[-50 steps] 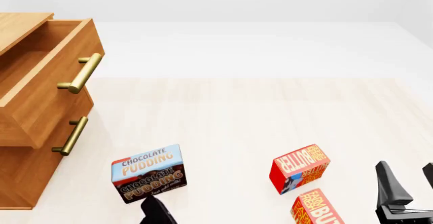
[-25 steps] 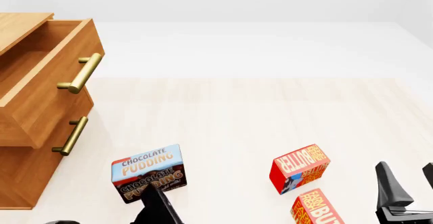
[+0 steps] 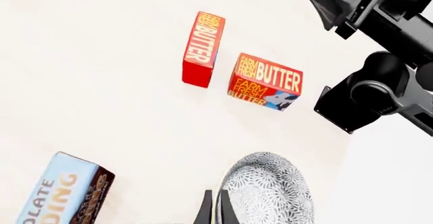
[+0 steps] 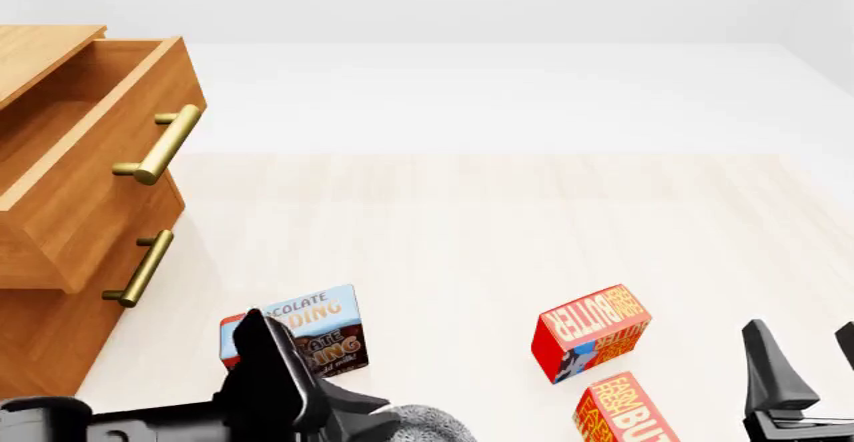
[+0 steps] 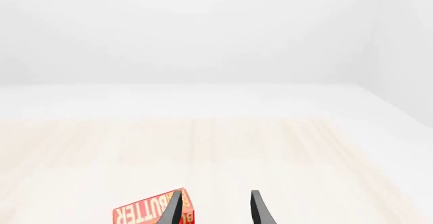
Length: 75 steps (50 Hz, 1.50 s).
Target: Put the bowl in the top drawer of the cabinet.
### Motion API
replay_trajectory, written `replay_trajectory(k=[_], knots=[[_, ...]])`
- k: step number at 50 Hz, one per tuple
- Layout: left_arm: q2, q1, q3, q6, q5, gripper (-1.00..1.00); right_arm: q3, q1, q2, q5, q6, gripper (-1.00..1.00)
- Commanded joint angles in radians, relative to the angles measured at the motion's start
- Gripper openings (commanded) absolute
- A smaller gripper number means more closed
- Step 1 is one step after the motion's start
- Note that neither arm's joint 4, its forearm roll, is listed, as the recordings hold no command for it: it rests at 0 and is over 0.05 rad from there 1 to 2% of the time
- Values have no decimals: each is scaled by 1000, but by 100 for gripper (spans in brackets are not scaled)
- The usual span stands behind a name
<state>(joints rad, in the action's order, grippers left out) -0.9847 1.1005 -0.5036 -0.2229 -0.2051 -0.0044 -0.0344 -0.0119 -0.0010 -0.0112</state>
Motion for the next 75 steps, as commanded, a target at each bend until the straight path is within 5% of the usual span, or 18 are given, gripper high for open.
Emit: replay_trajectory(k=[1, 30, 75], knots=[[102, -53, -64, 42, -110, -100, 0, 1, 2, 2, 0, 100], [282, -188, -225, 132, -312, -100, 1, -5, -1, 1, 25, 100], [393, -355, -509, 224, -475, -100, 0, 23, 6, 0, 16, 100]])
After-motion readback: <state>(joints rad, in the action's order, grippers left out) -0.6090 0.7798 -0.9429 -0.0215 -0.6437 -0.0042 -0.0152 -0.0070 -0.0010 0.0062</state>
